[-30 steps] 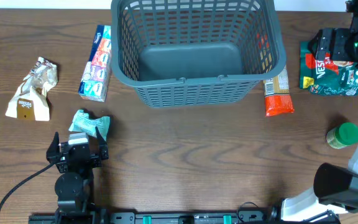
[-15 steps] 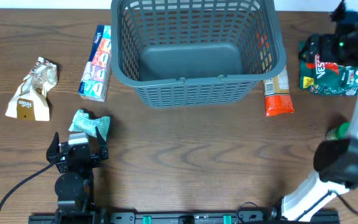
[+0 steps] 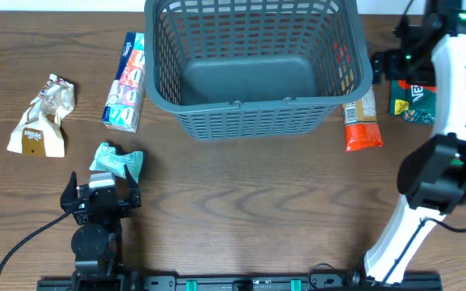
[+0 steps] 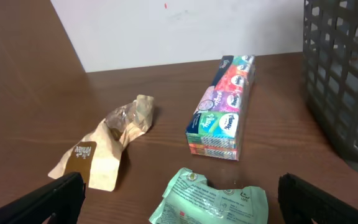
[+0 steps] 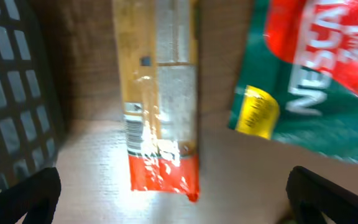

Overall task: Pack container
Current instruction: 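Reach the right gripper to the orange spaghetti package and grasp it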

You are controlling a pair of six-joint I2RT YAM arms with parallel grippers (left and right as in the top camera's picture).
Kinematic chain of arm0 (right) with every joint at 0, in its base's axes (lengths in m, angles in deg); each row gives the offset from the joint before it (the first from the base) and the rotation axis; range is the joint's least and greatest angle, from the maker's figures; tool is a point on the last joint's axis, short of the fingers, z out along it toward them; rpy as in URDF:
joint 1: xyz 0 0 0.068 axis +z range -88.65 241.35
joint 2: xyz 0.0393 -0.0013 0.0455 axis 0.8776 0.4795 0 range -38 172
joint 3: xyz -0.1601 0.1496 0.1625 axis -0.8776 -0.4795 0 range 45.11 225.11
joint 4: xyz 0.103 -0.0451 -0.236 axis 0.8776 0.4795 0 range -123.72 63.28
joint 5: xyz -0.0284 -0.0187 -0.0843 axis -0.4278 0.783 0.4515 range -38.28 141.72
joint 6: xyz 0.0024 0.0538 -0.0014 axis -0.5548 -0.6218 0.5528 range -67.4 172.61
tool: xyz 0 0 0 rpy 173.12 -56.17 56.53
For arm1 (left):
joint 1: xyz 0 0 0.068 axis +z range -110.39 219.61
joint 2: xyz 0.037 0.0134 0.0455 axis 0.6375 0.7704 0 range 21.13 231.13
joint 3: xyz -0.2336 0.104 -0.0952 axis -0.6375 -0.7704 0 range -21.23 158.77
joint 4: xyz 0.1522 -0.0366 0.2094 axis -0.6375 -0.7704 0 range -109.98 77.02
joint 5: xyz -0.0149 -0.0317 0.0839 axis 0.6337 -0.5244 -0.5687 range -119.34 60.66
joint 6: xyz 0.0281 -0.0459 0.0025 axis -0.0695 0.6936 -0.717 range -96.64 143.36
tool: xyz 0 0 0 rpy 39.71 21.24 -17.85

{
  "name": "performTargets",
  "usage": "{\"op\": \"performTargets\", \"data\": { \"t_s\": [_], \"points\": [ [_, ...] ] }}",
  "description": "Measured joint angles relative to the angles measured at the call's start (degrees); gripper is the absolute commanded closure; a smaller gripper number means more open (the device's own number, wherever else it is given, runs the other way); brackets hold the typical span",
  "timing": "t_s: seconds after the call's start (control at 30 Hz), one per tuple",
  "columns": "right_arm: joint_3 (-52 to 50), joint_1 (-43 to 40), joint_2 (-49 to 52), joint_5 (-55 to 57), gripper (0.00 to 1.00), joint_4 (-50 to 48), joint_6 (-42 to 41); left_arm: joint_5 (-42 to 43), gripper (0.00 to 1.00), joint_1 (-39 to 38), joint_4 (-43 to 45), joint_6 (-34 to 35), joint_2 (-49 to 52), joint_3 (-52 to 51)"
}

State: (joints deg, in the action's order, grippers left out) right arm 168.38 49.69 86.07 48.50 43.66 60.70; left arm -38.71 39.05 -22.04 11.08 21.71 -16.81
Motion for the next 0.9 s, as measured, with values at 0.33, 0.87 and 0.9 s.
{"op": "performTargets", "data": {
  "t_s": [0.33,0.87,0.9],
  "points": [
    [0.0,3.7,7.8,0.9,0.01,-2.2,-0.8,0.0,0.02,0.0,0.0,0.0,0.0,0.0],
    [-0.2,3.5,12.3,4.3,0.01,-6.4,-1.5,0.0,0.02,0.0,0.0,0.0,0.0,0.0],
    [-0.4,3.5,12.3,4.3,0.01,-7.1,-1.5,0.0,0.02,0.0,0.0,0.0,0.0,0.0]
  ]
}}
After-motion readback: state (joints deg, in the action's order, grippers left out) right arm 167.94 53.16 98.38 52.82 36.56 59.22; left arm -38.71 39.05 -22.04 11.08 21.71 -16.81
